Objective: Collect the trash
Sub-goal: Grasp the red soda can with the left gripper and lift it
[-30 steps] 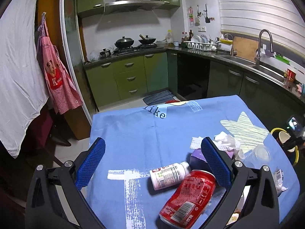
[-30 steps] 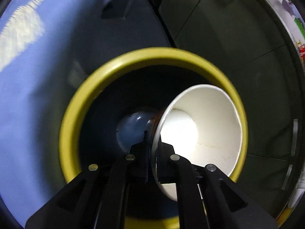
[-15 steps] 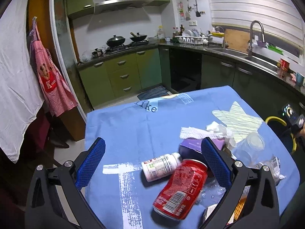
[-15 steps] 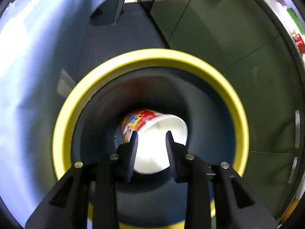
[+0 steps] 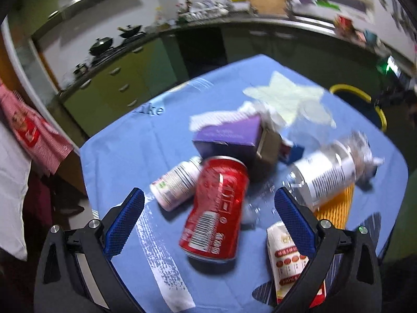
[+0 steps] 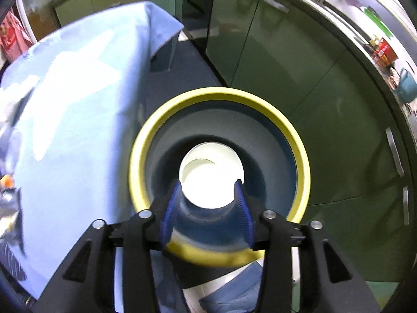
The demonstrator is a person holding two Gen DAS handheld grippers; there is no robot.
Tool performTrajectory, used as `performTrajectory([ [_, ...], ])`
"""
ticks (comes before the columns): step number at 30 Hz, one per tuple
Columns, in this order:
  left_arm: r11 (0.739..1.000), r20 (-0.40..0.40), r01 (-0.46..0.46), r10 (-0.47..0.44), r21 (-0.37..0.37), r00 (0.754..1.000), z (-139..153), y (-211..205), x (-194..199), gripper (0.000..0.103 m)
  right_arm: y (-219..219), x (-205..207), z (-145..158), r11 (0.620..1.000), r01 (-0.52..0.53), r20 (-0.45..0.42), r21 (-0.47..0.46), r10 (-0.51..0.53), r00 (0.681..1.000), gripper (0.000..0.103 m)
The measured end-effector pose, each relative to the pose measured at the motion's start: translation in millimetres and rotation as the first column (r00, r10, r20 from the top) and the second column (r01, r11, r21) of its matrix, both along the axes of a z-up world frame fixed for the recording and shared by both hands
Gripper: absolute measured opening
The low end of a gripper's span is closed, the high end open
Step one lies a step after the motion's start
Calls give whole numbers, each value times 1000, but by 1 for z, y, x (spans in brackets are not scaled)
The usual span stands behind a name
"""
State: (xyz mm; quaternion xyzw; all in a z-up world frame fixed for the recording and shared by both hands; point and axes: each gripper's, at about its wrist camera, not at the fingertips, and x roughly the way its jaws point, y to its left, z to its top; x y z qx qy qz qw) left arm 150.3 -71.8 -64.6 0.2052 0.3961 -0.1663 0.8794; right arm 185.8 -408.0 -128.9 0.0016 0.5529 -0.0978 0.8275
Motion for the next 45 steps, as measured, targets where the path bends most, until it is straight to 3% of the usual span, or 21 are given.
performTrajectory([
  [5,999,-73,28,-24,44,997,-20,-4,13,69,12,-18,-2,999,-14,60,29,12,998,44],
  [9,995,-106,47,-38,89,994,-34,-6,23,63,22,-25,3,998,-43,87,38,39,995,47],
  [13,989,-141,74,-55,130,988,-45,-7,27,47,29,-30,15,997,-61,108,40,56,993,48],
  [16,984,-154,87,-63,153,986,-50,-5,28,46,42,-33,19,997,-72,115,41,66,991,48],
  [25,989,-182,111,-92,97,979,-43,4,25,45,51,-33,20,994,-90,119,54,83,989,48],
  [35,993,-77,71,-64,99,995,4,14,13,42,53,-31,17,994,-93,123,62,85,989,48],
  [36,992,-66,71,-65,101,996,10,14,12,40,54,-31,17,993,-95,123,64,86,989,48],
  [37,992,-61,74,-68,102,996,14,13,11,23,54,-31,17,993,-96,123,65,87,989,48],
  [38,992,-60,75,-69,97,996,18,13,11,16,55,-31,17,993,-98,123,66,89,988,48],
  [43,990,-93,99,-90,97,992,21,8,11,16,57,-29,11,992,-106,110,71,98,989,48],
  [45,991,-139,104,-92,80,986,11,10,12,24,58,-28,10,991,-109,108,76,101,989,48],
])
